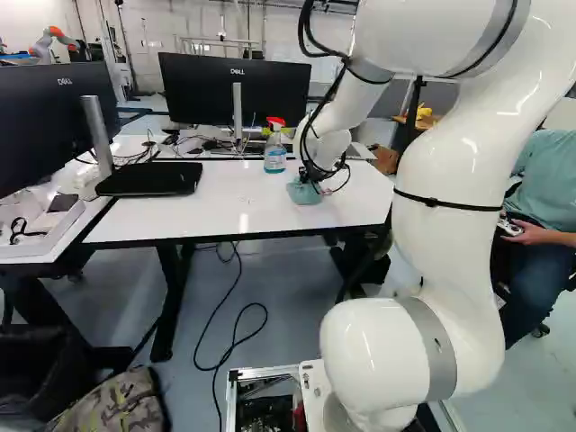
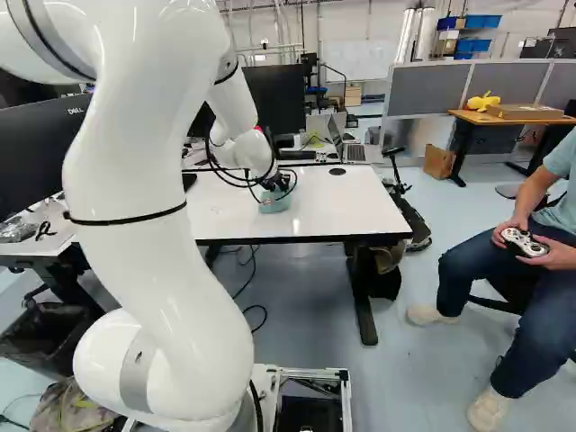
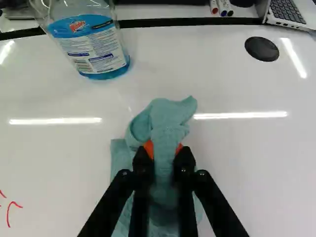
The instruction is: Clean the table with the green towel
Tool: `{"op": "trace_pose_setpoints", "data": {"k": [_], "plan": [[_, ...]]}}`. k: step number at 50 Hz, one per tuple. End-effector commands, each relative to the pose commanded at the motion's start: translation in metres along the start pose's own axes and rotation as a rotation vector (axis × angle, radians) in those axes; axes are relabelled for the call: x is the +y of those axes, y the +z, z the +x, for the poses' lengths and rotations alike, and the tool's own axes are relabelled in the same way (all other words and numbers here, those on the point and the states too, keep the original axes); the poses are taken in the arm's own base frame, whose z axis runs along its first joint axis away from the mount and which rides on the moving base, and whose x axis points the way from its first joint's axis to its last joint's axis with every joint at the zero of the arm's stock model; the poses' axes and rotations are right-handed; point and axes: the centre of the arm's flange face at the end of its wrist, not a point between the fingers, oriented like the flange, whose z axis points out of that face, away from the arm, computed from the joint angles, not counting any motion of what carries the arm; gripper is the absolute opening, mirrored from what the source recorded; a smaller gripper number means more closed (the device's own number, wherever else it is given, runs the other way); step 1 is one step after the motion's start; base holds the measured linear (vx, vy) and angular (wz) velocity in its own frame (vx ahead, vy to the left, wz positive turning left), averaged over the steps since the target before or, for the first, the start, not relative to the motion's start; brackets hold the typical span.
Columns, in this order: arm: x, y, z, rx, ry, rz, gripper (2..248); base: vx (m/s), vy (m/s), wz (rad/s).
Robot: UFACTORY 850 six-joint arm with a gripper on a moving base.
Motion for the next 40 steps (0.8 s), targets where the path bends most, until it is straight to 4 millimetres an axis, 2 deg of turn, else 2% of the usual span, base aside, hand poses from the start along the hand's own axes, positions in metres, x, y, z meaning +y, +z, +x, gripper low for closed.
{"op": "trace_pose_setpoints", "data": {"k": [10,20,40], "plan": [[0.01,0.01,0.01,0.007,0.013,-0.011,57,0.0,0.0,0.0],[0.01,0.023,0.023,0.018,0.013,-0.012,57,0.0,0.0,0.0],[-0.008,0.046,0.046,0.038,-0.011,0.009,57,0.0,0.0,0.0]]}}
